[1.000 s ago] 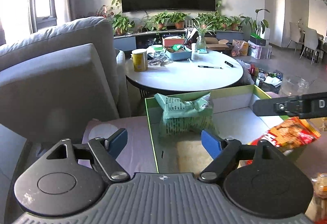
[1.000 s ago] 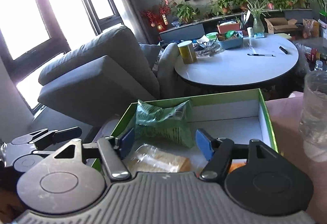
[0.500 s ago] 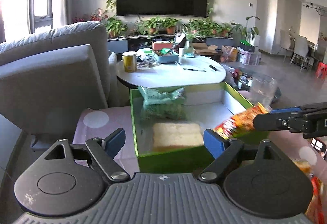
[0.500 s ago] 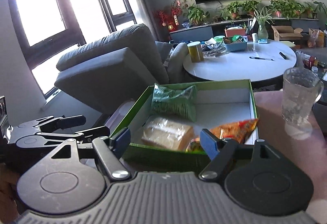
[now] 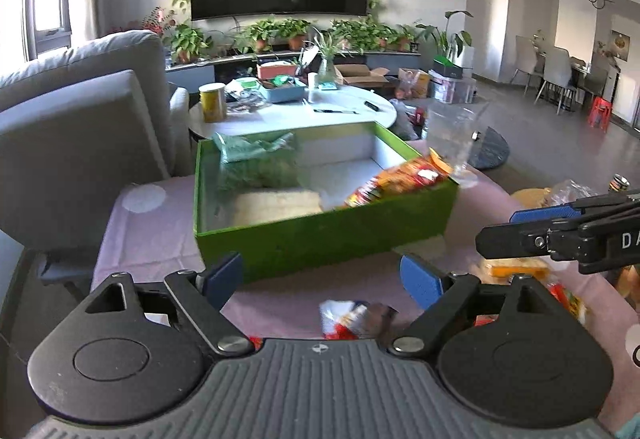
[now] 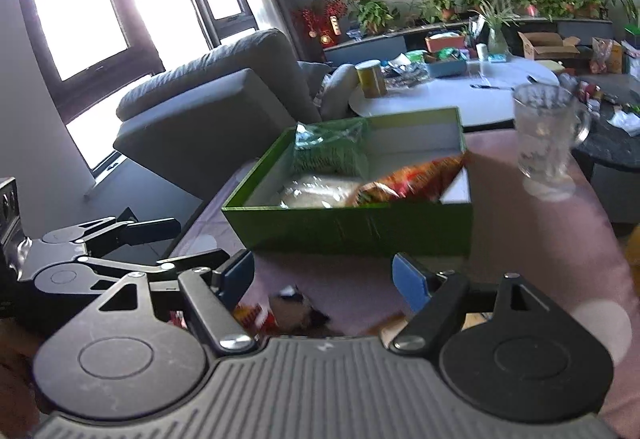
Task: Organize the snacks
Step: 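Reach the right gripper to the red round-cookie bag and grasp it, then lift the red cookie bag with the right gripper and carry it over the box, then lower the red cookie bag into the box and open the right gripper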
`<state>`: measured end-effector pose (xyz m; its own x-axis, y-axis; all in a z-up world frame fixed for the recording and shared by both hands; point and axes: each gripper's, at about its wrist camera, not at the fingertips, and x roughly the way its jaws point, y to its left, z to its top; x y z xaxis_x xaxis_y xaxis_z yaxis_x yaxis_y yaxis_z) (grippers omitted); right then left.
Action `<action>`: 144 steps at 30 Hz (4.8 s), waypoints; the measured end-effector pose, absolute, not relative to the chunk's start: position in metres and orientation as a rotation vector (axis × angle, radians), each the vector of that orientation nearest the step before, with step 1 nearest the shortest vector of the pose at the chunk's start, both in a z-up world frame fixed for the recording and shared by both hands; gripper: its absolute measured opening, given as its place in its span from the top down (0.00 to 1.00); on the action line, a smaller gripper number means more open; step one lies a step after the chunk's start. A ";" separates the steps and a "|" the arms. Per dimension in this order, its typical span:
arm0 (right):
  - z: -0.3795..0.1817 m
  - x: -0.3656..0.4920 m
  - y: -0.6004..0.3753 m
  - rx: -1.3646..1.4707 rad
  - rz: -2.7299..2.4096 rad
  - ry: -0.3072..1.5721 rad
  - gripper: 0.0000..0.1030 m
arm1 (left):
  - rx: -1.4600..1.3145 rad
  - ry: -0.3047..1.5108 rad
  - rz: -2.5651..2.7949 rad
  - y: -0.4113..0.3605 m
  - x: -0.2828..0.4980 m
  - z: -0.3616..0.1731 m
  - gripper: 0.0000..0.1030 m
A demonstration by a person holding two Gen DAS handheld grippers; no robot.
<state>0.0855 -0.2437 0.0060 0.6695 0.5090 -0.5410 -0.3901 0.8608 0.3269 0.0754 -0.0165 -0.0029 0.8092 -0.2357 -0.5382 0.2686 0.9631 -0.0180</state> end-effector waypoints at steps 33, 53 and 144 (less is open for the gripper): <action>-0.049 0.017 -0.289 0.208 0.379 0.834 0.37 | 0.173 0.742 -0.485 -0.101 0.010 -0.058 0.17; -0.053 0.026 -0.267 0.176 0.423 0.823 0.37 | 0.127 0.746 -0.552 -0.109 0.012 -0.071 0.16; 0.017 0.229 -0.251 0.285 0.550 0.601 0.50 | 0.156 0.579 -0.396 -0.103 0.237 0.015 0.27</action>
<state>0.2292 -0.2511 0.0168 0.6885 0.5645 -0.4553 -0.4034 0.8198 0.4064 0.2373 -0.1033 0.0154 0.7641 -0.3197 -0.5603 0.4062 0.9132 0.0329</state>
